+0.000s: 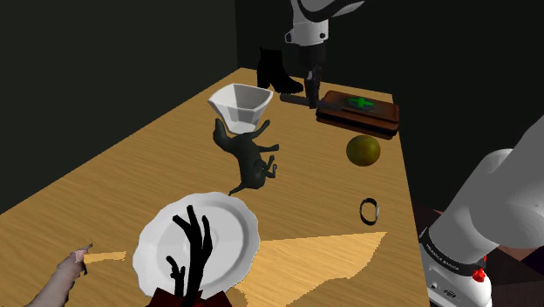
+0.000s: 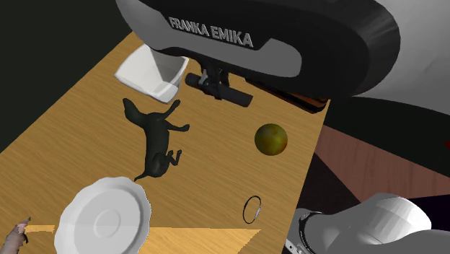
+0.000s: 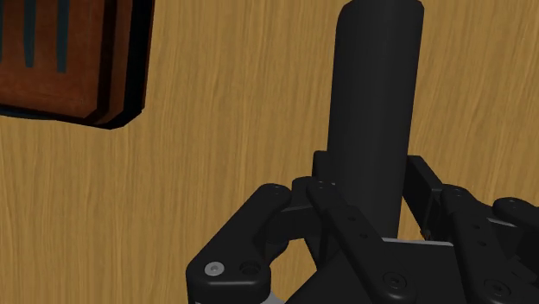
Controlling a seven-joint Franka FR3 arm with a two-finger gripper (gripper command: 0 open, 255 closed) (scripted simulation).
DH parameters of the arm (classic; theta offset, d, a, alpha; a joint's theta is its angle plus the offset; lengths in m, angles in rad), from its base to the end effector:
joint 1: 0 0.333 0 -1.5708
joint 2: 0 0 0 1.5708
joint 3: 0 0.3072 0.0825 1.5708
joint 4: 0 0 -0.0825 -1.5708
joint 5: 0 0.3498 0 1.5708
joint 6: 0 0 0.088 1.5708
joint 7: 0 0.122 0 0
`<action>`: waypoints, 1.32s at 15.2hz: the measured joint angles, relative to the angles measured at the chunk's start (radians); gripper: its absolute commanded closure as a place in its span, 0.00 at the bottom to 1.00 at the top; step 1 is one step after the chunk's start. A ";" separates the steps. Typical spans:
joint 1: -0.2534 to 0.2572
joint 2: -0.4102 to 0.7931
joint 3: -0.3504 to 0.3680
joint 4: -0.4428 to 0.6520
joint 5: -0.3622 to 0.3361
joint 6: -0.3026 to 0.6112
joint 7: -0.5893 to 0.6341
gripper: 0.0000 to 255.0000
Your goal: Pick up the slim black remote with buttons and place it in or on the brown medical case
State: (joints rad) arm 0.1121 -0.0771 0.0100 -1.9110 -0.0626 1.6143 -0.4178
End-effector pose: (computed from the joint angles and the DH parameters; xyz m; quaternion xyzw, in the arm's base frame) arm 0.4745 0.0509 0.4963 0.9562 0.2695 -0.1129 0.0148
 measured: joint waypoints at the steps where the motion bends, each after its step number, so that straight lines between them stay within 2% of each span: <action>1: 0.001 0.002 0.001 0.014 0.000 -0.013 0.000 1.00; 3: -0.004 -0.003 -0.005 0.027 -0.002 -0.029 -0.011 1.00; 10: -0.076 -0.042 -0.088 -0.025 -0.044 -0.005 -0.156 1.00; 20: -0.191 0.001 -0.225 0.007 -0.100 0.037 -0.394 1.00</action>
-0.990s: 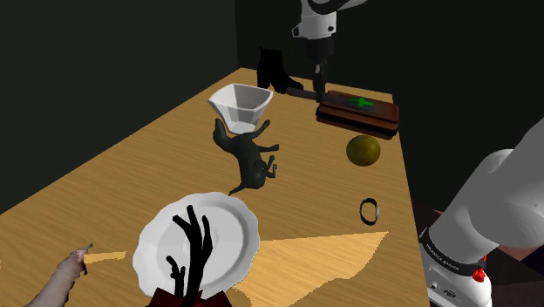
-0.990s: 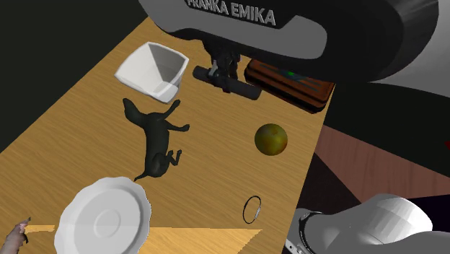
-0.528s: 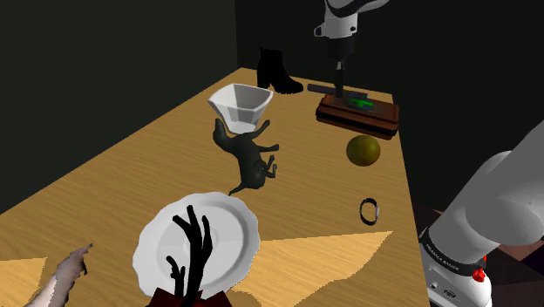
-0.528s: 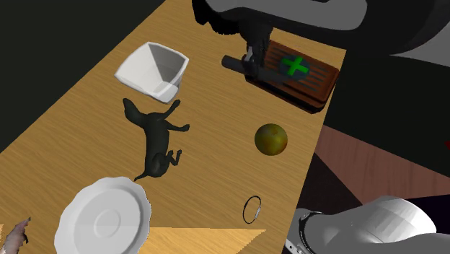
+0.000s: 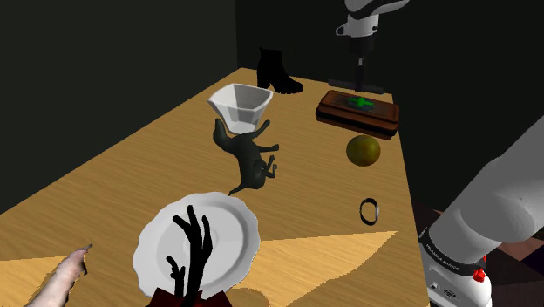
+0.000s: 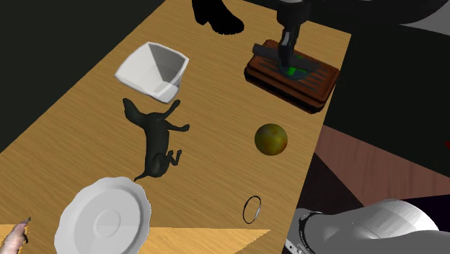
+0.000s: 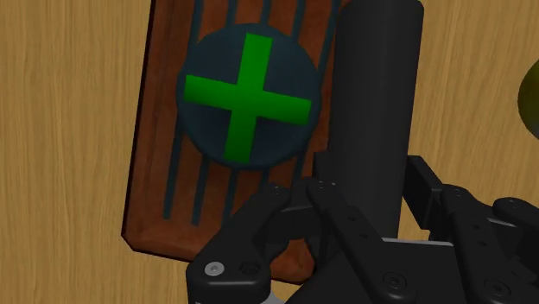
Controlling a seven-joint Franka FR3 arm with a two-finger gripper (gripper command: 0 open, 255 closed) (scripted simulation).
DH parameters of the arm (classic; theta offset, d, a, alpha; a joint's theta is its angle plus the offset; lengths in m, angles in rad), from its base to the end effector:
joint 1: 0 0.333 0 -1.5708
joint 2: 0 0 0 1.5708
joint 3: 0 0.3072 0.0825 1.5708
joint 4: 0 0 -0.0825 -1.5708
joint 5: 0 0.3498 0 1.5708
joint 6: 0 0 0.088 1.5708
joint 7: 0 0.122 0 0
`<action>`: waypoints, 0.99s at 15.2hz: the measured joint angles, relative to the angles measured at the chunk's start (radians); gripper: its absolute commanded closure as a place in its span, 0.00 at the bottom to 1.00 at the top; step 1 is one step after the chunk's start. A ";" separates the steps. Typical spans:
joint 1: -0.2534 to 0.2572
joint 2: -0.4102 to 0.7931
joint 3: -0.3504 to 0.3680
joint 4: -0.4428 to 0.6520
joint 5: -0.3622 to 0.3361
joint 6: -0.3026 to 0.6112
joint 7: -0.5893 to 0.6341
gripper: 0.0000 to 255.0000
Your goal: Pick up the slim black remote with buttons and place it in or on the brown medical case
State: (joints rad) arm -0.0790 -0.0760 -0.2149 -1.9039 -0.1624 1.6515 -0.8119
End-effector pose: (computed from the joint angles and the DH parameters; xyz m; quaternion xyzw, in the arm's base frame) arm 0.4573 -0.1603 0.5012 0.9565 0.2686 -0.1131 0.0147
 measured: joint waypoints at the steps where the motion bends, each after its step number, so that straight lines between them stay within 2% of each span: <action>1: -0.009 0.009 -0.010 0.003 -0.002 0.009 -0.017 1.00; 6: -0.066 0.068 -0.073 0.068 -0.010 0.020 -0.138 1.00; 15: -0.075 0.089 -0.083 -0.017 -0.010 0.128 -0.141 1.00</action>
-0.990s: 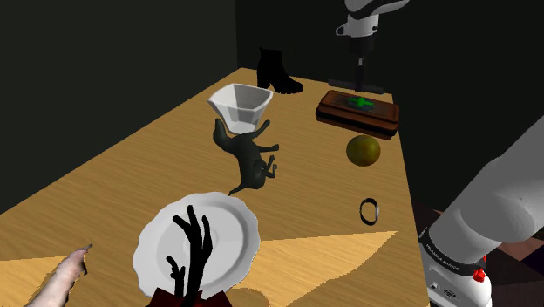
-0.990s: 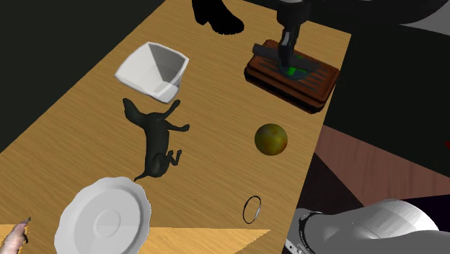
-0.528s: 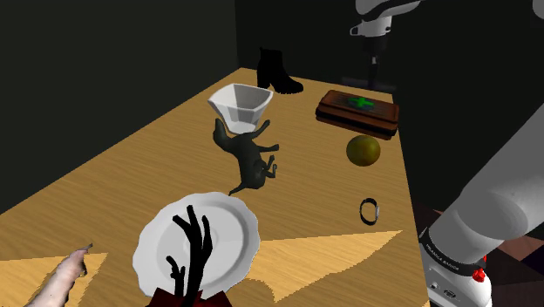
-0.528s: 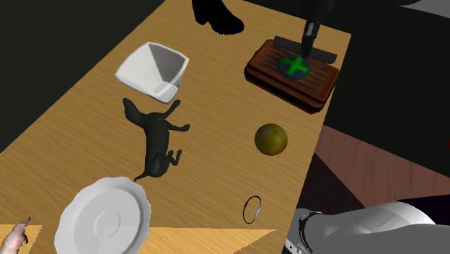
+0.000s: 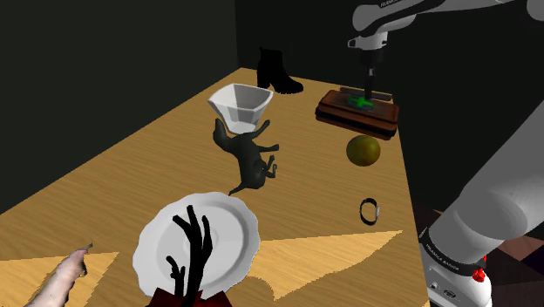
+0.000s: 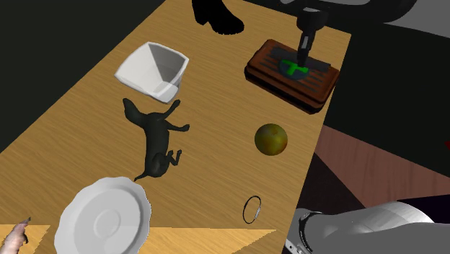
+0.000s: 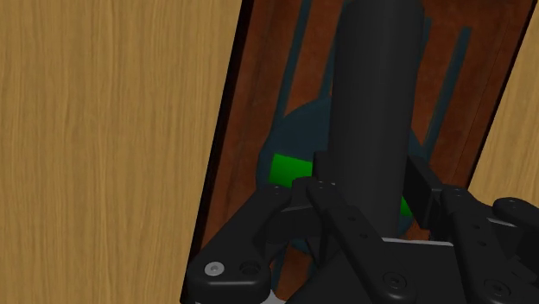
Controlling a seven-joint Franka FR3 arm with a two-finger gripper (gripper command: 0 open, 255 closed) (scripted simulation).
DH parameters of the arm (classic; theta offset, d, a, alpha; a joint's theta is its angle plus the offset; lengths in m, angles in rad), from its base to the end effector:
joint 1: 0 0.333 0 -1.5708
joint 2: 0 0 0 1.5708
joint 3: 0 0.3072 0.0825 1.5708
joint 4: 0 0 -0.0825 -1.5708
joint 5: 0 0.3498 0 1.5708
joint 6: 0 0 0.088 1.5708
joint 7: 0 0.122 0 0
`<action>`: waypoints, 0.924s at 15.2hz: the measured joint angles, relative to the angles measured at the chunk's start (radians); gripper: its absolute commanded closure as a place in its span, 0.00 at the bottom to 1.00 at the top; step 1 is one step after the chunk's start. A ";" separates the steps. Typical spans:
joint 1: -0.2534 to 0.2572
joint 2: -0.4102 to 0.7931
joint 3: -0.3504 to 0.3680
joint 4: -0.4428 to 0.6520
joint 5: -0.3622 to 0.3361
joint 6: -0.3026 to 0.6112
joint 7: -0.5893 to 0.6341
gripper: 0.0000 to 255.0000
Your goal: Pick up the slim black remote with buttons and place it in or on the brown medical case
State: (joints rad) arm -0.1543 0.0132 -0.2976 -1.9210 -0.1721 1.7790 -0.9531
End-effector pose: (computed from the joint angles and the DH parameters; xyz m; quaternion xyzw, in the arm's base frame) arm 0.4527 -0.2384 0.4595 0.9562 0.2696 -0.1133 0.0147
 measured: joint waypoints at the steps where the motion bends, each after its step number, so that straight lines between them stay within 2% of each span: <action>1: 0.000 0.004 0.000 -0.008 0.001 0.012 0.001 1.00; 8: -0.002 0.008 -0.001 -0.030 0.000 0.038 0.003 1.00; 9: -0.002 0.008 -0.001 -0.030 0.000 0.038 0.003 0.00; 14: -0.002 0.008 -0.002 -0.030 0.000 0.038 0.003 0.00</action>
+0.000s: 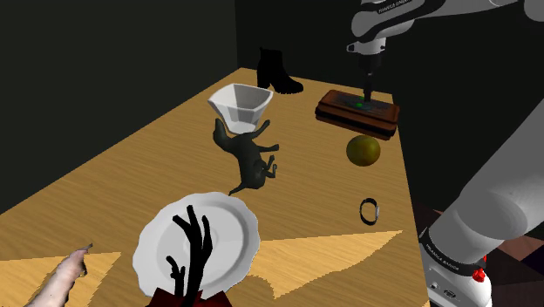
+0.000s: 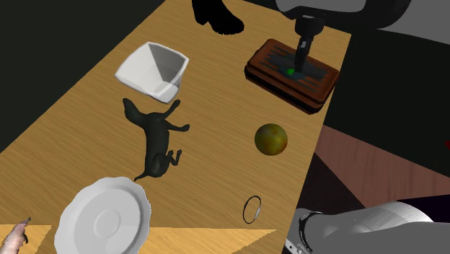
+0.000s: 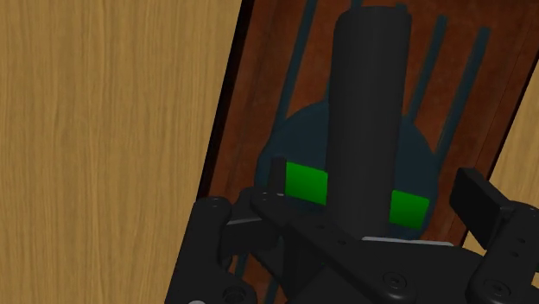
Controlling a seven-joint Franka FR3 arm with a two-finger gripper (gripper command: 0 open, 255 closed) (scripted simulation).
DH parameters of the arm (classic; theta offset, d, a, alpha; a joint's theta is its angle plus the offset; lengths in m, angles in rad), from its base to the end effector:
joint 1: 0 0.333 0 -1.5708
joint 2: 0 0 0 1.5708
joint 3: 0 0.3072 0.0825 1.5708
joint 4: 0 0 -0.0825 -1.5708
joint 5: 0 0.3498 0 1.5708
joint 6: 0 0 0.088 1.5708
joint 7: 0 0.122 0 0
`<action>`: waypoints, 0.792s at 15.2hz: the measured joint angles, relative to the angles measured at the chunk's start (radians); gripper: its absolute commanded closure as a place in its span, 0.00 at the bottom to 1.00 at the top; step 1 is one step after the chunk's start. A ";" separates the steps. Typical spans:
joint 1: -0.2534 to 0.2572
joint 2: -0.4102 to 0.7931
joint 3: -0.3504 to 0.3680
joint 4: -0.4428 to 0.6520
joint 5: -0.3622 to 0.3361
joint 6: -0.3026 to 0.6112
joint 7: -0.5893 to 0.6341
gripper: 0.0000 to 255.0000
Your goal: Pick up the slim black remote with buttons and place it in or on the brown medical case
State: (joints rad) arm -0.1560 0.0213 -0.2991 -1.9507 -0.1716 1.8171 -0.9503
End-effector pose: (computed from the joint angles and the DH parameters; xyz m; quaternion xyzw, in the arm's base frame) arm 0.4528 -0.2392 0.4455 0.9562 0.2696 -0.1131 0.0148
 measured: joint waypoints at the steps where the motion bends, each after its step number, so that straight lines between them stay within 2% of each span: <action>1: 0.000 0.000 0.000 0.000 0.000 0.000 0.000 0.00; 6: 0.008 0.000 0.008 0.109 0.006 -0.109 -0.004 0.00; 12: 0.009 0.004 0.009 0.130 0.008 -0.127 -0.005 0.00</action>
